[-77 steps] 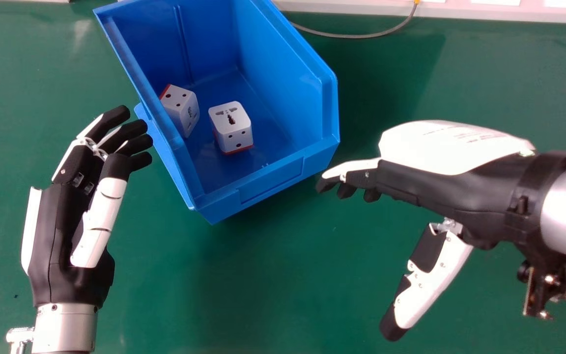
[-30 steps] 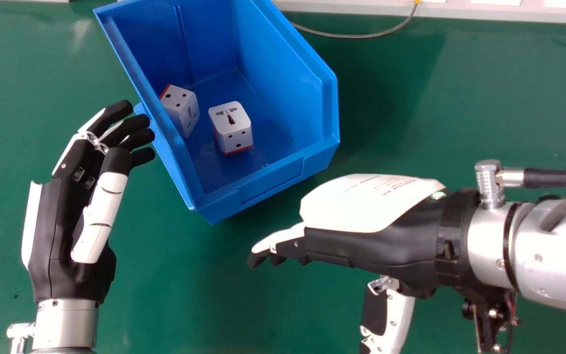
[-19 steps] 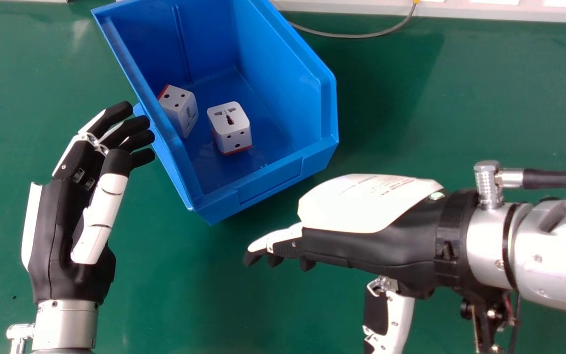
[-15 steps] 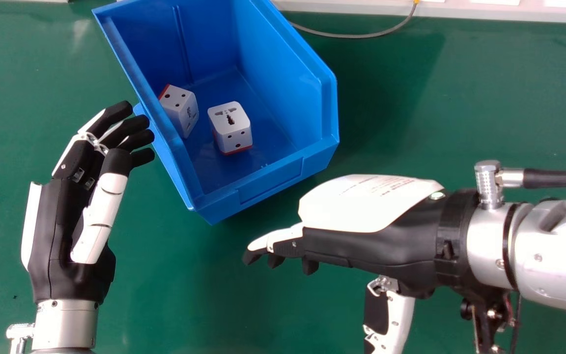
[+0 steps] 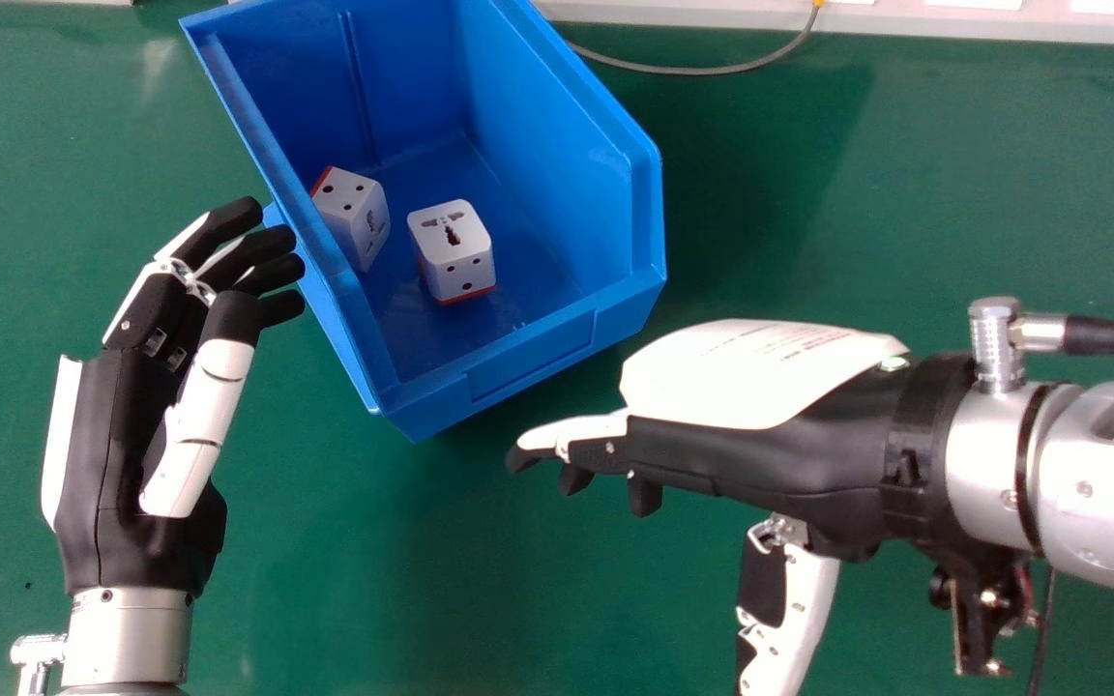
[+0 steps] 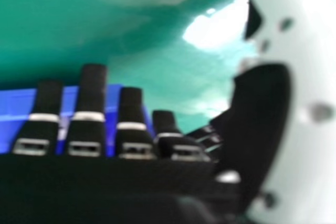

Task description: Pick all objects and put in blue box

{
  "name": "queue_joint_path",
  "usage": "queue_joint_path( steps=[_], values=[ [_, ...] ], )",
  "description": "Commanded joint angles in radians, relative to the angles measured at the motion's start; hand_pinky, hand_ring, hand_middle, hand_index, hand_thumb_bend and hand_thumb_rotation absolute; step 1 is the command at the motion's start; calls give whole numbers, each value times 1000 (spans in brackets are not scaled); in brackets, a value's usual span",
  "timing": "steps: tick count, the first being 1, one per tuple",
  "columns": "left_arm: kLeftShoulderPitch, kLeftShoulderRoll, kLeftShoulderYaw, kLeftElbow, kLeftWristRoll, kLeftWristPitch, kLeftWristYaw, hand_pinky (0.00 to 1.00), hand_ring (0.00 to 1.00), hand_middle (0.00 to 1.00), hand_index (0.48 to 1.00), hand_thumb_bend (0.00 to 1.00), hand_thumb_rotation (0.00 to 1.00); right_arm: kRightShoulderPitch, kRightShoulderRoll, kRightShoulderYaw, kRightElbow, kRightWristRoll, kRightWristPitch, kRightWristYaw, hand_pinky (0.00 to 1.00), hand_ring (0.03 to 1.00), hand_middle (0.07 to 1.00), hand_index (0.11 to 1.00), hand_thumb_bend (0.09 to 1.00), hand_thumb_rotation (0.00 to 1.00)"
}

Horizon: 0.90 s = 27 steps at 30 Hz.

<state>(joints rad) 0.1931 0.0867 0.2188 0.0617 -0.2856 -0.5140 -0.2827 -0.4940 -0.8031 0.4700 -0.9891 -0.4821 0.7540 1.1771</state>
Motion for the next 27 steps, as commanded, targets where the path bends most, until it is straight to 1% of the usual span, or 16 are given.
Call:
queue_joint_path(
  steps=[1,3,4,6,9,11,13,15,19,21,22,26,27],
  values=[
    [7,4,2,-22,-7,-14,-6,745,763,771,780,699,629,-2,-13,-30,-40,-11,5,-17,762,736,850,930,779,41],
    [11,5,1,-25,-6,-17,-10,744,761,770,779,699,628,9,-17,-35,-46,-17,9,-27,760,748,852,940,793,61],
    [13,5,2,-25,-10,-17,-13,744,761,770,779,699,628,10,-20,-33,-48,-21,12,-28,760,748,852,940,793,61],
    [19,4,2,-28,-18,-10,-16,744,762,771,781,702,626,13,-26,-29,-52,-27,18,-31,759,757,851,944,808,81],
    [27,3,2,-33,-21,-11,-18,744,762,771,781,702,626,22,-30,-28,-58,-30,20,-36,759,757,851,944,808,81],
    [33,2,2,-39,-28,-8,-22,748,765,774,782,697,623,31,-31,-29,-58,-34,14,-40,758,764,850,947,820,100],
    [38,1,1,-46,-30,-5,-22,748,765,774,782,697,623,37,-31,-29,-58,-39,8,-41,758,764,850,947,820,100],
    [40,2,1,-46,-30,-8,-22,749,766,775,782,697,619,43,-30,-31,-58,-45,0,-43,757,769,849,948,827,118],
    [50,-2,1,-58,-29,-6,-15,749,767,776,782,698,617,49,-23,-31,-58,-57,-13,-33,752,771,847,947,834,135],
    [54,-1,0,-66,-36,2,-17,749,767,776,782,698,617,51,-20,-33,-58,-60,-14,-29,752,771,847,947,834,135],
    [55,-1,-1,-69,-37,3,-18,752,770,777,783,703,615,52,-20,-33,-58,-62,-16,-28,748,774,846,947,841,150],
    [56,0,0,-70,-33,3,-17,752,770,777,783,703,615,58,-15,-37,-58,-67,-21,-29,748,774,846,947,841,150],
    [56,-1,0,-73,-32,6,-15,752,770,777,783,703,615,58,-12,-36,-58,-67,-20,-29,748,774,846,947,841,150]
  ],
)
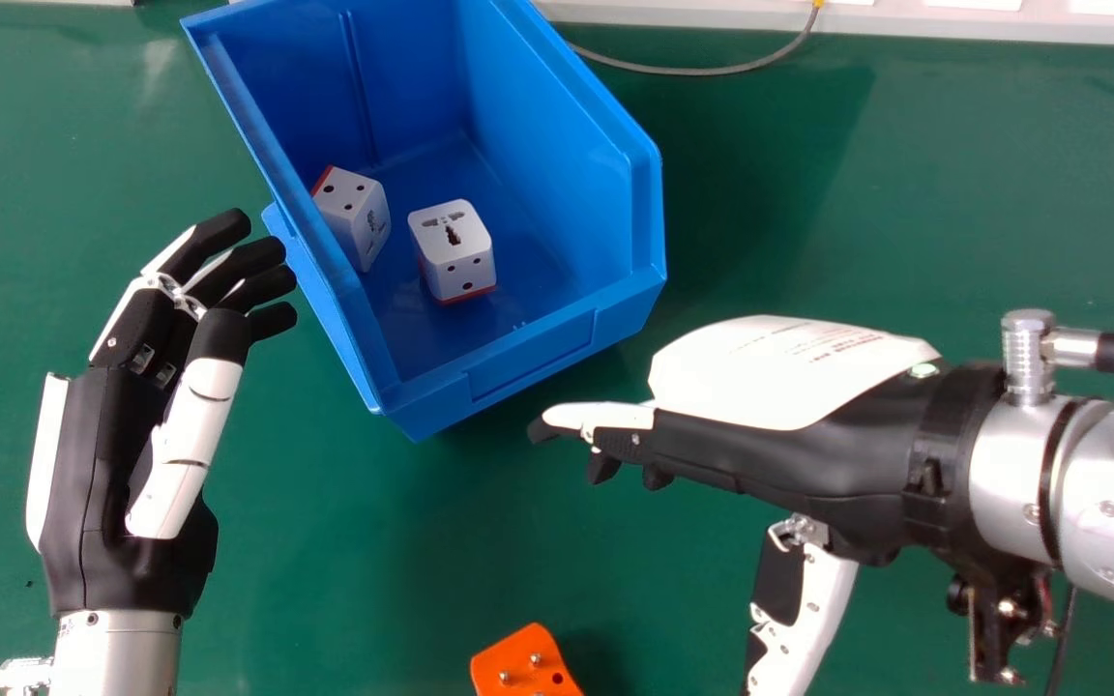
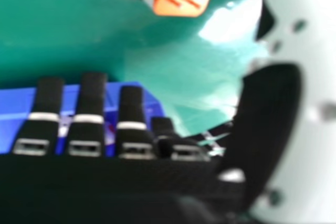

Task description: Pick all objects and put in blue box

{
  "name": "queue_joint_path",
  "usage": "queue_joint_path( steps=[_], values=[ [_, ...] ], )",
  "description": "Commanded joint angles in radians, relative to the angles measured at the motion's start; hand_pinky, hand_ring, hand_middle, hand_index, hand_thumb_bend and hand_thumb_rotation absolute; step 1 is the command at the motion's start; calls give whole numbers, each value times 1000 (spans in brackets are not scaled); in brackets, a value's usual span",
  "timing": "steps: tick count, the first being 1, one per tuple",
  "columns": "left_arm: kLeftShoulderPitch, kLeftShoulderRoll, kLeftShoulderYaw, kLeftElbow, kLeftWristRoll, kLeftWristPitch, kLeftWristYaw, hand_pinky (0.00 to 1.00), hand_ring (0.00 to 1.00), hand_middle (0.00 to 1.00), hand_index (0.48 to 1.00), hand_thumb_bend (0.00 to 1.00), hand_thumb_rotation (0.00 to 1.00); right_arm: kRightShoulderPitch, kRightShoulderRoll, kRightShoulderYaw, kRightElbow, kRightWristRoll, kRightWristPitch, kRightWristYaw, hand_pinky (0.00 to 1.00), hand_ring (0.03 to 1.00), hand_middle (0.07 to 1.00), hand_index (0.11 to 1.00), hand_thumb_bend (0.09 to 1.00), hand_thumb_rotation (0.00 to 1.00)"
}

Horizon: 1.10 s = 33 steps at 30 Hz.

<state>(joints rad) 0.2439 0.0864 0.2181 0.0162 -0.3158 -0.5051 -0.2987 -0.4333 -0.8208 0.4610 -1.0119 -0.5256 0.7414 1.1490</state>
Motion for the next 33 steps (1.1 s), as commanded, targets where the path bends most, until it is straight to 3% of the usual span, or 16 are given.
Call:
queue_joint_path(
  steps=[1,6,10,15,17,22,28,33],
  values=[
    [7,-2,0,-30,-3,0,3,754,771,779,785,696,612,-3,8,-26,-35,-23,-7,0,745,776,846,947,845,162],
    [4,-2,0,-33,4,1,8,758,774,781,786,692,607,1,8,-20,-35,-22,-21,-4,743,779,846,943,852,169],
    [-3,2,-1,-30,1,7,7,760,776,782,788,692,604,1,14,-15,-35,-21,-20,-21,743,780,846,942,855,174],
    [-17,5,4,-16,18,-9,15,765,778,784,789,693,602,-10,62,34,-18,-30,-36,-47,742,779,845,936,865,176],
    [-22,9,6,-5,20,-17,11,765,778,784,789,693,602,-11,75,56,-13,-45,-50,-54,742,779,845,936,865,176],
    [-35,18,11,25,17,-37,-5,766,778,784,791,693,602,-4,123,136,-3,-128,-94,-61,747,783,848,931,867,170],
    [-42,20,14,31,20,-35,-2,767,778,785,792,676,608,73,197,200,-11,-249,-208,-107,740,787,856,916,888,175],
    [-54,25,16,41,29,-37,-1,764,775,784,792,676,611,112,294,274,-5,-448,-258,-15,725,784,853,908,885,184]
  ],
)
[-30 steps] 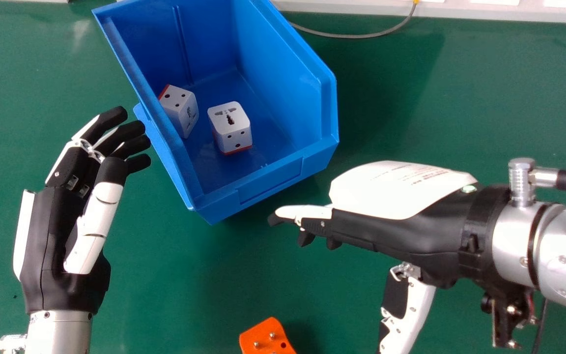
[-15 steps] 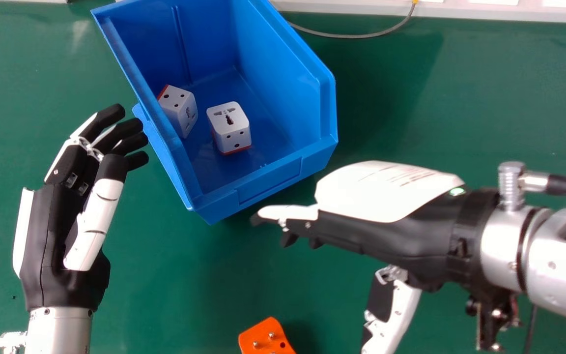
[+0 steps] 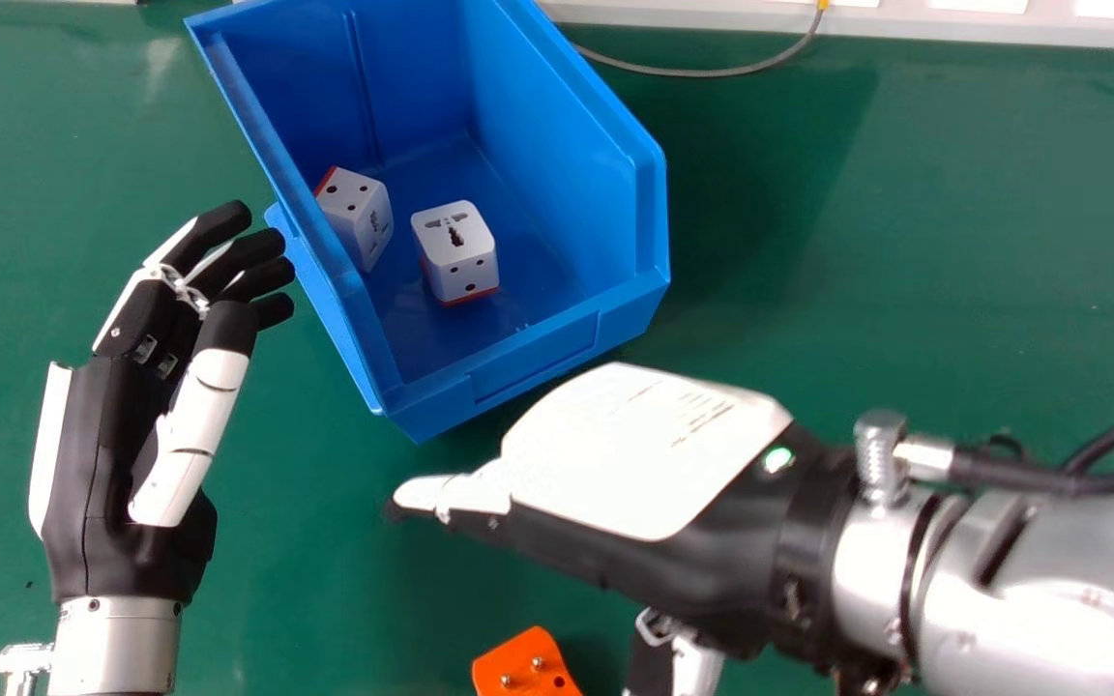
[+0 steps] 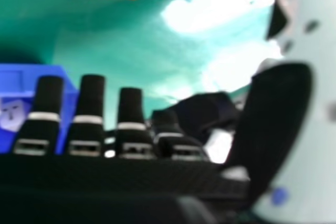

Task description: Pick all objects and put in blue box

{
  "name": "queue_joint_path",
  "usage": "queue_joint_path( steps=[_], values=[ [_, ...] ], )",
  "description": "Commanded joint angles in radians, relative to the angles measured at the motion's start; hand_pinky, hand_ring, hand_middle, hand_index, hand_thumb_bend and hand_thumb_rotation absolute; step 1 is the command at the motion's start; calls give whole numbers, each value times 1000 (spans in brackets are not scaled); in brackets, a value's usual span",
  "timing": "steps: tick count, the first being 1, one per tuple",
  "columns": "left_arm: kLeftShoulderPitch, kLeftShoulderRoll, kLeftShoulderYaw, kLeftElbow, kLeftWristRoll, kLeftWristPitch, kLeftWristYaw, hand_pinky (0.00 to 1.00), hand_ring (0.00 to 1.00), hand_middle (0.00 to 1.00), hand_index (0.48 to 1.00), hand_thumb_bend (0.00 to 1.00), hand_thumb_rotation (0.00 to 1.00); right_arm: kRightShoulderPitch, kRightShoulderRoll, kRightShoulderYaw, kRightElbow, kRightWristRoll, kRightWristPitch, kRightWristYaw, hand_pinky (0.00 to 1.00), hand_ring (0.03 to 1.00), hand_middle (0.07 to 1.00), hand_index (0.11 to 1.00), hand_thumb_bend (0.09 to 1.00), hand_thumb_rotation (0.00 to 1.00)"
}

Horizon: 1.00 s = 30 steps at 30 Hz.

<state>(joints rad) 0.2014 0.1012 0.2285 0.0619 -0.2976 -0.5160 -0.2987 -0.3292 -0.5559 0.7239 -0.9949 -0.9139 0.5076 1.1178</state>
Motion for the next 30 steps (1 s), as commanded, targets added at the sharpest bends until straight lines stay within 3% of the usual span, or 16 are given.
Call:
queue_joint_path(
  steps=[1,7,8,14,20,27,30],
  values=[
    [-13,10,6,-3,12,-25,0,764,775,784,792,676,611,20,52,19,-18,-97,-41,31,725,784,853,908,885,184],
    [-25,12,8,10,15,-29,-3,764,775,784,793,675,615,86,148,14,8,-193,-142,70,721,789,857,904,886,211],
    [-26,12,9,12,15,-32,-5,761,773,784,794,680,622,95,160,11,12,-201,-159,74,711,788,854,895,842,172],
    [-35,12,16,40,18,-53,-5,757,770,782,795,683,632,133,211,-14,27,-216,-248,113,699,787,848,874,795,110],
    [-35,11,13,27,13,-40,-5,754,768,782,795,685,636,168,271,-32,26,-251,-298,157,694,791,849,866,785,92],
    [-42,18,18,48,19,-56,-12,751,765,780,794,694,640,257,324,-22,22,-326,-399,129,690,799,853,853,800,88],
    [-40,19,18,50,10,-52,-19,750,764,780,796,696,644,307,335,-21,23,-355,-451,93,687,799,851,844,805,87]
  ],
)
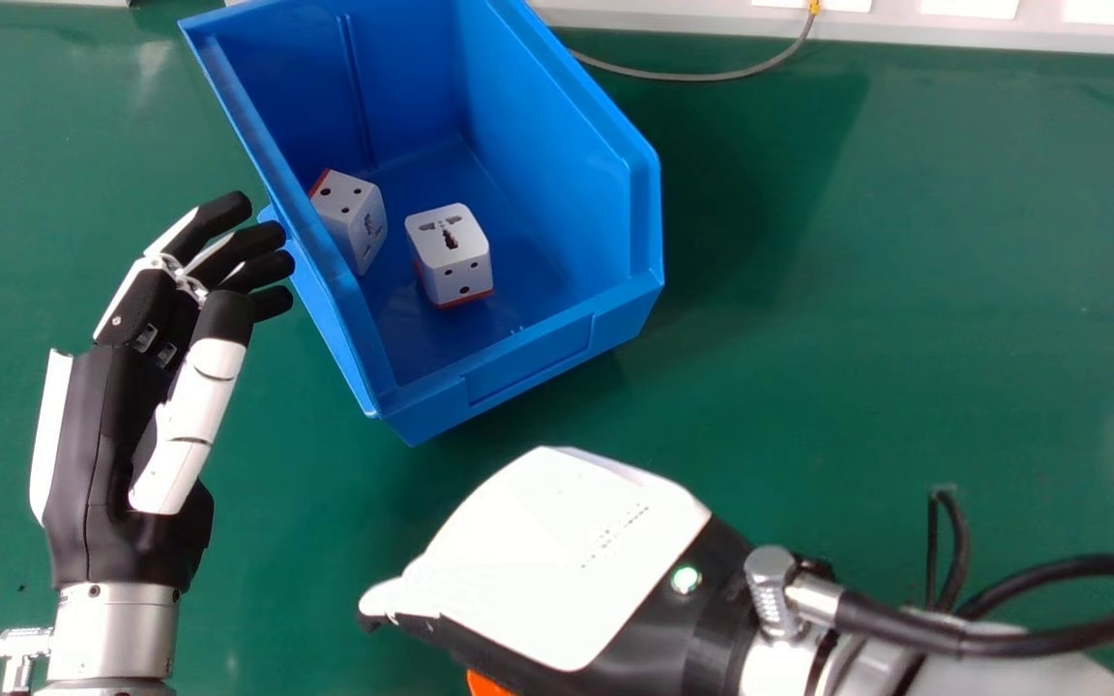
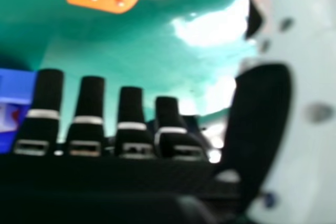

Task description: Pick all objects and put in blue box

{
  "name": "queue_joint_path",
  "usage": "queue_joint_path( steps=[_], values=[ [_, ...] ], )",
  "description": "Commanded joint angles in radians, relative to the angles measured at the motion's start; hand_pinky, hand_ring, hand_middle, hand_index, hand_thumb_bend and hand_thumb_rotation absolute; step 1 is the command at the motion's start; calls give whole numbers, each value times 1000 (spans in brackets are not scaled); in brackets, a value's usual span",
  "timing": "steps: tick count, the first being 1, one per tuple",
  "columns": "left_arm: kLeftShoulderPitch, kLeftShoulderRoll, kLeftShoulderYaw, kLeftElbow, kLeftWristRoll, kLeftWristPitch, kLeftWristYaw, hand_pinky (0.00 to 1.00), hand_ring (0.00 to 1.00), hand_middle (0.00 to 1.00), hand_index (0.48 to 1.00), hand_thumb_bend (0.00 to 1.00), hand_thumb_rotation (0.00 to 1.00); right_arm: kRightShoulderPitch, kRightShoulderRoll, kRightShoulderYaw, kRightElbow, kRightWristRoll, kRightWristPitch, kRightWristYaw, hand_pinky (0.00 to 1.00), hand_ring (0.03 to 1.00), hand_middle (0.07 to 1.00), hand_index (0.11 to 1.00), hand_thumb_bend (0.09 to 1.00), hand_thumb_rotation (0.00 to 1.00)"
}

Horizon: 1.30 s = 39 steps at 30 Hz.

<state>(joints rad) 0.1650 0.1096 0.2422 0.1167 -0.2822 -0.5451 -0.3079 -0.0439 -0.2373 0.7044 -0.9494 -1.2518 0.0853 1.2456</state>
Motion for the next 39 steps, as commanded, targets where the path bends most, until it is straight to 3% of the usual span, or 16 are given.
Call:
queue_joint_path(
  steps=[1,4,8,12,18,28,34,39],
  values=[
    [-3,8,3,-6,-5,-22,-7,750,764,780,796,696,644,37,20,-1,-22,-27,-43,-41,687,799,851,844,805,87],
    [-2,2,2,-7,-5,-23,-3,750,765,780,796,699,645,89,22,-4,-19,-48,-92,-92,681,796,847,834,815,87],
    [6,-4,-4,-32,7,-15,10,749,764,780,797,701,645,164,26,12,-12,-97,-153,-143,678,796,845,827,819,88],
    [3,-5,-6,-32,0,-12,10,747,763,780,796,708,644,204,44,37,-6,-148,-196,-97,671,793,836,818,827,96],
    [-13,0,-8,-28,-1,1,9,747,763,779,795,709,644,274,57,57,1,-217,-239,-129,678,800,840,823,827,101],
    [-47,4,-9,-1,31,-1,30,747,766,782,798,706,652,276,75,66,32,-237,-273,-144,702,812,851,830,812,151],
    [-58,6,-7,11,35,-4,29,744,765,783,799,707,659,292,75,71,58,-249,-291,-193,716,818,854,829,819,185],
    [-67,10,0,42,40,-25,26,742,764,784,799,713,665,280,78,47,58,-264,-302,-196,726,821,854,827,822,208]
  ],
)
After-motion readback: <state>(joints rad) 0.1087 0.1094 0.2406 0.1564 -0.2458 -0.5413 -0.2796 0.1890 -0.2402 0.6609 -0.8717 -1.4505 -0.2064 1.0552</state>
